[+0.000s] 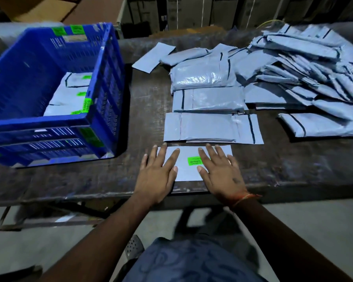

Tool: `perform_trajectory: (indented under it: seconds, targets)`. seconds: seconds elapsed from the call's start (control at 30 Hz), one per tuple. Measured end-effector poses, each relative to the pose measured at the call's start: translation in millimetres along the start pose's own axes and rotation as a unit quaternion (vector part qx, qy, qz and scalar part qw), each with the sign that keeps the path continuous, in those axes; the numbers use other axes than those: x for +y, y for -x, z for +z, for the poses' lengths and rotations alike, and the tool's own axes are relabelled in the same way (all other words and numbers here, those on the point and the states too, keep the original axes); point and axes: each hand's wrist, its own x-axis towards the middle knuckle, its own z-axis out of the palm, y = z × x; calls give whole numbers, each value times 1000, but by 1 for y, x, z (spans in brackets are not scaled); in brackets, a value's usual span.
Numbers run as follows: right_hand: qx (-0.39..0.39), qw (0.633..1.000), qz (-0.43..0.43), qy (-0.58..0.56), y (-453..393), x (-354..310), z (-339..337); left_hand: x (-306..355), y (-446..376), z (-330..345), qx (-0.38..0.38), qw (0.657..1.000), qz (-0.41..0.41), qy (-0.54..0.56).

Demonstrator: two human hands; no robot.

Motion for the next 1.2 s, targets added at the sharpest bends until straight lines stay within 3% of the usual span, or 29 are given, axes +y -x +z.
perform_trajectory:
  seconds: [0.23,0.33,0.53,0.67,0.9,1.03,1.2]
  targets:
    - [-1,988,150,21,13,16,-19,7,8,-9,19,990,-138,7]
    - [18,984,175,-2,14,8,-30,18,6,-21,41,981,-181,54]
    - [0,961,185,-207,4,14,-38,11,-11,-34,16,926,-276,258]
    - [49,928,174,-326,13,22,-44,8,-9,-38,35,894,-270,357]
    - [119,897,98,-414,-4,25,-98,0,-18,-113,144,915,-189,327]
    - [137,895,45,-421,-37,0,-151,-26,-22,-183,188,907,-146,348]
    - [157,888,-22,-431,-91,-65,-204,-100,-31,-256,197,866,-142,436]
